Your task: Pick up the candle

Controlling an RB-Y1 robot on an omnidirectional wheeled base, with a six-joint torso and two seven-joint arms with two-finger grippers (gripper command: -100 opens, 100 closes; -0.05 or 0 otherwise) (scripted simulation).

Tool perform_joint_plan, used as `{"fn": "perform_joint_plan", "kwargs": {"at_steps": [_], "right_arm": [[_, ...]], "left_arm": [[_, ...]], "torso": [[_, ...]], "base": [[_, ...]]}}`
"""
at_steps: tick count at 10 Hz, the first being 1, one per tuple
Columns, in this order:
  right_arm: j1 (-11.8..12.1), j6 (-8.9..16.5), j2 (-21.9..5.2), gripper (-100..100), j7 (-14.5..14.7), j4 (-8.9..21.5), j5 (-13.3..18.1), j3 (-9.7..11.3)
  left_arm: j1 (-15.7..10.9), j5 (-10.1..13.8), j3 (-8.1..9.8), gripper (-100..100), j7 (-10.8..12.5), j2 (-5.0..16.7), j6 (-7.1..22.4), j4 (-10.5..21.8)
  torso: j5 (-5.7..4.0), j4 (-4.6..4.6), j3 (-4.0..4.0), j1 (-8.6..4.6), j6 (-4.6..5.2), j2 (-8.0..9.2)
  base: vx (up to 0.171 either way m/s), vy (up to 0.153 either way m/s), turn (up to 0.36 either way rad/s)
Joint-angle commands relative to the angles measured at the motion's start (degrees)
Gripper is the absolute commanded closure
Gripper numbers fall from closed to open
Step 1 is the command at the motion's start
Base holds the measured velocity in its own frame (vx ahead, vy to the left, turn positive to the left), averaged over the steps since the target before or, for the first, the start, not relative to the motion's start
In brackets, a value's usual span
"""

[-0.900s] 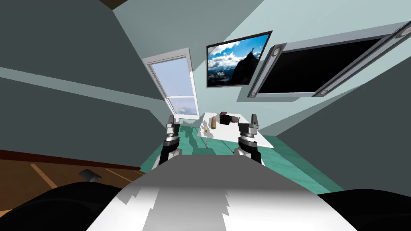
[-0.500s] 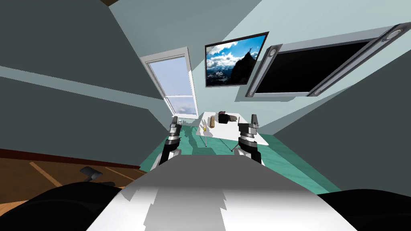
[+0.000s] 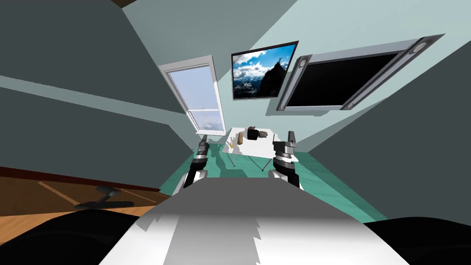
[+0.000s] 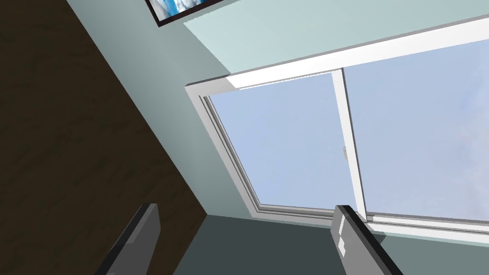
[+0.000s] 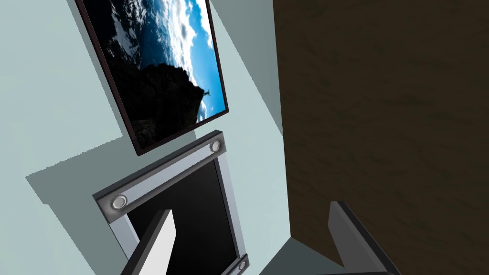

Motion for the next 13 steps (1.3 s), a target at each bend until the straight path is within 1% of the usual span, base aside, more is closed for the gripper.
{"fn": "perform_joint_plan", "kwargs": {"at_steps": [1,3,8,11,13], "right_arm": [[0.00,0.00,0.00,0,0.00,0.00,0.00,0.00],[0.00,0.00,0.00,0,0.00,0.00,0.00,0.00],[0.00,0.00,0.00,0,0.00,0.00,0.00,0.00],[0.01,0.00,0.00,0,0.00,0.00,0.00,0.00],[0.02,0.00,0.00,0,0.00,0.00,0.00,0.00]], "left_arm": [[-0.56,-0.15,0.21,-100,-0.24,0.24,2.71,1.82],[-1.64,-0.32,0.68,-100,-0.48,0.50,5.86,4.13],[-4.42,-1.40,1.92,-100,-1.53,0.71,15.14,10.14],[-6.09,-2.83,2.69,-100,-2.68,0.89,19.94,13.83],[-7.18,-4.17,3.22,-100,-3.69,1.05,23.12,16.34]], "torso": [[0.00,0.00,0.00,0.00,0.00,0.00],[-0.01,0.01,0.03,-0.04,0.00,0.04],[-0.02,-0.01,-0.02,-0.05,-0.01,-0.05],[-0.02,-0.05,-0.15,-0.08,-0.01,-0.27],[-0.01,-0.08,-0.22,-0.02,-0.01,-0.40]], "base": [[-0.117,-0.090,-0.038],[-0.126,-0.102,-0.041],[-0.098,-0.117,-0.045],[-0.033,-0.115,-0.051],[0.019,-0.099,-0.054]]}}
